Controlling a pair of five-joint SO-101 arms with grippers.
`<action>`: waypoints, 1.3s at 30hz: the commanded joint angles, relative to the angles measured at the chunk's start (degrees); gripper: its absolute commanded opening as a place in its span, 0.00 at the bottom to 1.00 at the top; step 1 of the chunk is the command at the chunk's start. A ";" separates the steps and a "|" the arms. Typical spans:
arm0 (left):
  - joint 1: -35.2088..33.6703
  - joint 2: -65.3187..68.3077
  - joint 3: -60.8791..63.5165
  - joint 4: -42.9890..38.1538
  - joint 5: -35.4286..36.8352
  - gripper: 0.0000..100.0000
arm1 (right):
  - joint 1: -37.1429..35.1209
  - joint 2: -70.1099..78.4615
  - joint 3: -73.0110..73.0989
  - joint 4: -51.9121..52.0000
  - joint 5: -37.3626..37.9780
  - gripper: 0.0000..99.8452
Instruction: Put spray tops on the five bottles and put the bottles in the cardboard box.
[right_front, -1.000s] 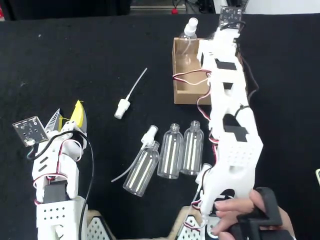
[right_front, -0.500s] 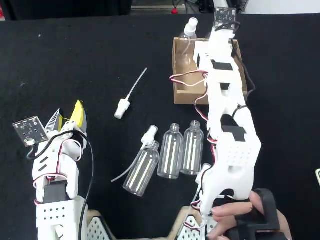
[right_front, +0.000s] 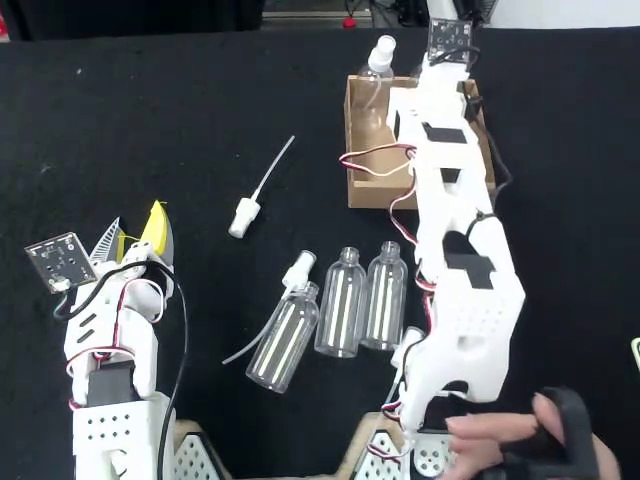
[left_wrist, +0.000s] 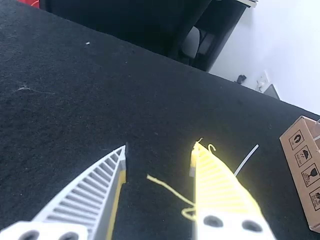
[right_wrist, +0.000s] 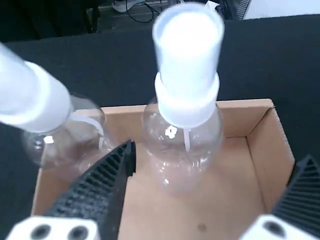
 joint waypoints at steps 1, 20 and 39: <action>0.48 -0.35 1.36 0.26 -0.70 0.20 | 0.18 -8.84 -0.04 3.25 -0.53 0.45; 0.40 -0.53 1.36 0.26 -0.70 0.20 | 3.43 -31.87 -0.40 45.80 -0.44 0.44; -0.22 -0.62 1.36 0.26 -0.70 0.20 | -22.15 -37.67 12.88 73.49 1.32 0.34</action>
